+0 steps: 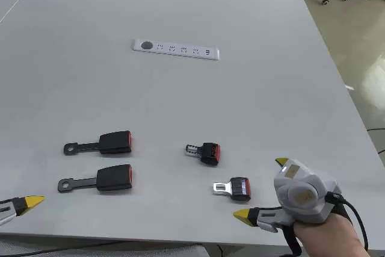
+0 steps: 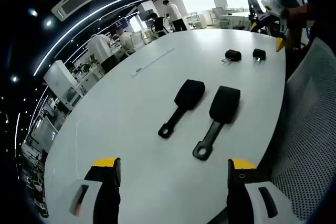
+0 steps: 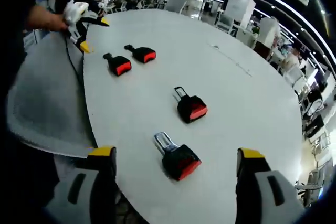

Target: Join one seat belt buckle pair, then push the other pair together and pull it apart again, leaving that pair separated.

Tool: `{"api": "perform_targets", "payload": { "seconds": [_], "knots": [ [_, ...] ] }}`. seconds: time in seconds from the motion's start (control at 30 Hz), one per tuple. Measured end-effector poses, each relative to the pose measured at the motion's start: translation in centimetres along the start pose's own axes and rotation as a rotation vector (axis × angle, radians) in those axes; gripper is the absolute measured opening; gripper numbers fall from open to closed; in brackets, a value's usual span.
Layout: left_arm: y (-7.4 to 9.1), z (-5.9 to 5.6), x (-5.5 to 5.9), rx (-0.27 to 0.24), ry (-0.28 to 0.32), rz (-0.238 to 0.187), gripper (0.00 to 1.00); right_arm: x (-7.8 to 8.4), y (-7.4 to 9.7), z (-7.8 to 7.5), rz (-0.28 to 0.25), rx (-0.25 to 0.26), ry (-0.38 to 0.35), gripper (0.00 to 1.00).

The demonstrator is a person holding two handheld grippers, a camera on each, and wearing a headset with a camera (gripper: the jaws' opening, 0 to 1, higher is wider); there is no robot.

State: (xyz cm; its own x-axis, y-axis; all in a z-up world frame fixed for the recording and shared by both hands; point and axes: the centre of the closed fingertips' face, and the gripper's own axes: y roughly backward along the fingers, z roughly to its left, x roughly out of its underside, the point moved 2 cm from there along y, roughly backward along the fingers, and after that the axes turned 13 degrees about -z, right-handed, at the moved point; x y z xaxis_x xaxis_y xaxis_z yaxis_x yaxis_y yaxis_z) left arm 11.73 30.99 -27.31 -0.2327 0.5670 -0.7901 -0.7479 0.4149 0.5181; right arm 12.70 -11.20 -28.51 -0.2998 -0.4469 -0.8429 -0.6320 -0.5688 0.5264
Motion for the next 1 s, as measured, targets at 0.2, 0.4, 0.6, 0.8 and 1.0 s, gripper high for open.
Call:
{"api": "perform_targets", "payload": {
  "seconds": [0.2,0.4,0.6,0.8,1.0],
  "knots": [
    [-0.1,-0.1,-1.7,-0.004,0.069,-0.109,0.87,-0.1,0.8,0.6,-0.065,-0.007,0.011,1.0],
    [-0.3,-0.5,-0.9,0.006,0.03,-0.064,0.87,1.5,1.7,0.4,-0.023,0.002,0.021,1.0],
    [-0.4,-0.7,-0.6,0.016,0.015,-0.047,0.87,1.8,2.4,0.1,-0.009,0.02,0.018,0.99],
    [-0.4,-0.8,-0.4,0.022,-0.001,-0.03,0.86,1.6,2.5,0.2,-0.007,0.015,0.033,0.99],
    [-0.3,-1.1,-0.4,0.034,-0.007,-0.023,0.86,1.5,2.2,0.4,-0.001,0.008,0.032,0.98]
  ]
}}
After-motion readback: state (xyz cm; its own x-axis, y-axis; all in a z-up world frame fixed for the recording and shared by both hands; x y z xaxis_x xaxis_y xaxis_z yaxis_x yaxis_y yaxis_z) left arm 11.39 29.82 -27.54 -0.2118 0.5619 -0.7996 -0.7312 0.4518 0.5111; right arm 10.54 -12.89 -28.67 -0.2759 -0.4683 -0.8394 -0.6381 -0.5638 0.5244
